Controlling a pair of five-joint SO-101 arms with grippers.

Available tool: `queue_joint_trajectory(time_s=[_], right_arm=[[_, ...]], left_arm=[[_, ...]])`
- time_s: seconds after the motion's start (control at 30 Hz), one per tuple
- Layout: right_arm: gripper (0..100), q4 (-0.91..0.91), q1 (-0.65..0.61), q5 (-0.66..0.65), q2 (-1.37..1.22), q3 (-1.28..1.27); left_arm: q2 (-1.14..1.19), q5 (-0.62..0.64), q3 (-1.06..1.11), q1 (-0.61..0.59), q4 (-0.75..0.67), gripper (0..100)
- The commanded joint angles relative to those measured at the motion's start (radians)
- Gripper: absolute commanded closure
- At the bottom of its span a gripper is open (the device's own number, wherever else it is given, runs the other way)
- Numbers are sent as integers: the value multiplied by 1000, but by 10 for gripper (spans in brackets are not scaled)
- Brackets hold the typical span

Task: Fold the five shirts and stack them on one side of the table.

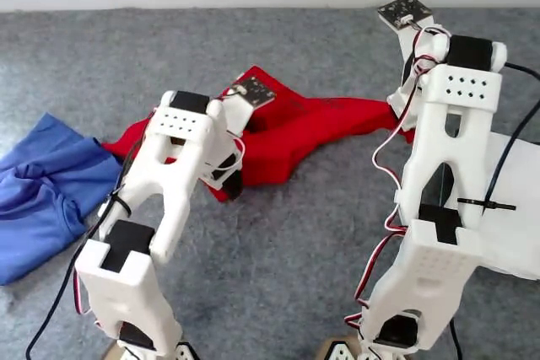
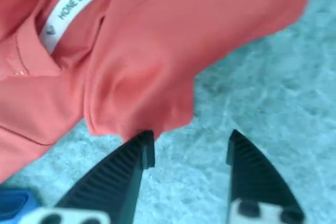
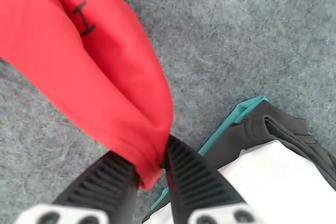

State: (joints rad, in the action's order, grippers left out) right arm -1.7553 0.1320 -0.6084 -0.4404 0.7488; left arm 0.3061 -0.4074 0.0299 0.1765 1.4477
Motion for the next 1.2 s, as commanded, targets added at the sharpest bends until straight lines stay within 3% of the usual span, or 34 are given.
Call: queue_joint_trajectory(time_s=[0.0, 0.37, 0.7, 0.77, 0.97, 1.17], right_arm=[[990, -35, -4, -2, 24, 40], [990, -35, -4, -2, 24, 40], [990, -35, -4, -2, 24, 40], [990, -35, -4, -2, 25, 40], [990, -35, -2, -2, 42, 41], [990, -35, 1, -3, 113, 41]], left_arm=[[44, -14, -18, -18, -29, 765], [232, -11, -140, 11, -14, 778], [282, -17, -148, 32, 91, 939], [261, -17, -168, 41, 135, 985], [75, -12, -280, 63, 265, 985], [-167, -9, -357, 32, 305, 985]])
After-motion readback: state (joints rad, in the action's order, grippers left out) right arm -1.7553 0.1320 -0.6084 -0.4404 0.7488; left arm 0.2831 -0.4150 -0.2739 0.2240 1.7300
